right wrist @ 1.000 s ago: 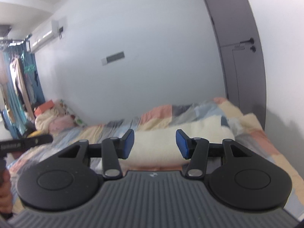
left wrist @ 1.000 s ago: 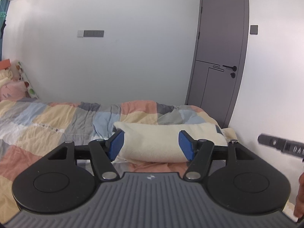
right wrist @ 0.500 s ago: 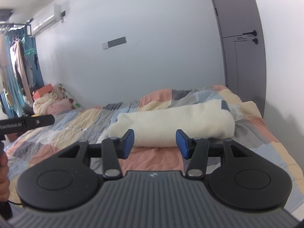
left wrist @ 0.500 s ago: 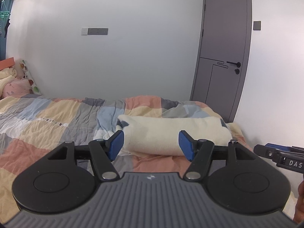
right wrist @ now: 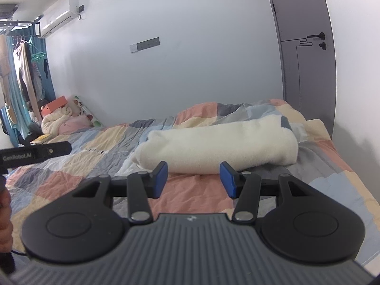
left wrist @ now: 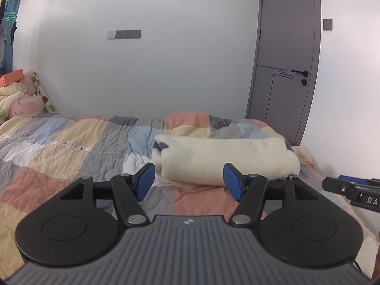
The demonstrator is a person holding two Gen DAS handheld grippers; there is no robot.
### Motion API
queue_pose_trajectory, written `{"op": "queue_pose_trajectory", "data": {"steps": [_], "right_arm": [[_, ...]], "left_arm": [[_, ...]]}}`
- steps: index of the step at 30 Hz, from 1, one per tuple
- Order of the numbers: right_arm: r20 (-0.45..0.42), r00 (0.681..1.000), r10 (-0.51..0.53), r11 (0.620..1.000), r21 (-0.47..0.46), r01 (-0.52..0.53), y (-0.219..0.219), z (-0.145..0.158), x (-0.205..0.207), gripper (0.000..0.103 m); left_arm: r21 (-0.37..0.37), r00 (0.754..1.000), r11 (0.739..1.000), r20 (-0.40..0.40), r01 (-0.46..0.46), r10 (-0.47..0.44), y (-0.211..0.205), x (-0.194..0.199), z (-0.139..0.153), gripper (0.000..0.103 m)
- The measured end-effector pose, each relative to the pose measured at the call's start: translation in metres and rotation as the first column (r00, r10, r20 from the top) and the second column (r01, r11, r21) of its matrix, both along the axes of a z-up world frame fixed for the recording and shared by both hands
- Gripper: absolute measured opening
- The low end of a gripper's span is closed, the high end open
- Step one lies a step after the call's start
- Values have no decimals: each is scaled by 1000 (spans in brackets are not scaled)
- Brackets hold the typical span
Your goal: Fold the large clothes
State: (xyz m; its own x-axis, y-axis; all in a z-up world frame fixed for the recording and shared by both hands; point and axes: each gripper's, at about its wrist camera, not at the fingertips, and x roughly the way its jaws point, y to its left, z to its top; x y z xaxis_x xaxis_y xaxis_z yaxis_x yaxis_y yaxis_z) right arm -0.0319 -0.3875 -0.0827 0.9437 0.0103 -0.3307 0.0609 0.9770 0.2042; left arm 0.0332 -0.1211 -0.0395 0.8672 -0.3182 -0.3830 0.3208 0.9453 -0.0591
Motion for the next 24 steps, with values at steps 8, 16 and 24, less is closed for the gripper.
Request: {"op": "queue_pose_trajectory", "data": {"steps": [8,16,24], "right_arm": [[-14,1000,-2,1000,-9,2,0,-4,2,52],[-18,1000,-13,1000,-12,13,-1,-4,1,52],[-7,999,-49,999,-18,49,-8,-1,0,96]], "left_arm": [[4,1000,1000,-22,-12,12,3,8,-9,69],[5,1000,1000,-28,-1,1,1,7,-9,79],[9,999,1000,-29,13,-13,-3,6,-9,99]]}}
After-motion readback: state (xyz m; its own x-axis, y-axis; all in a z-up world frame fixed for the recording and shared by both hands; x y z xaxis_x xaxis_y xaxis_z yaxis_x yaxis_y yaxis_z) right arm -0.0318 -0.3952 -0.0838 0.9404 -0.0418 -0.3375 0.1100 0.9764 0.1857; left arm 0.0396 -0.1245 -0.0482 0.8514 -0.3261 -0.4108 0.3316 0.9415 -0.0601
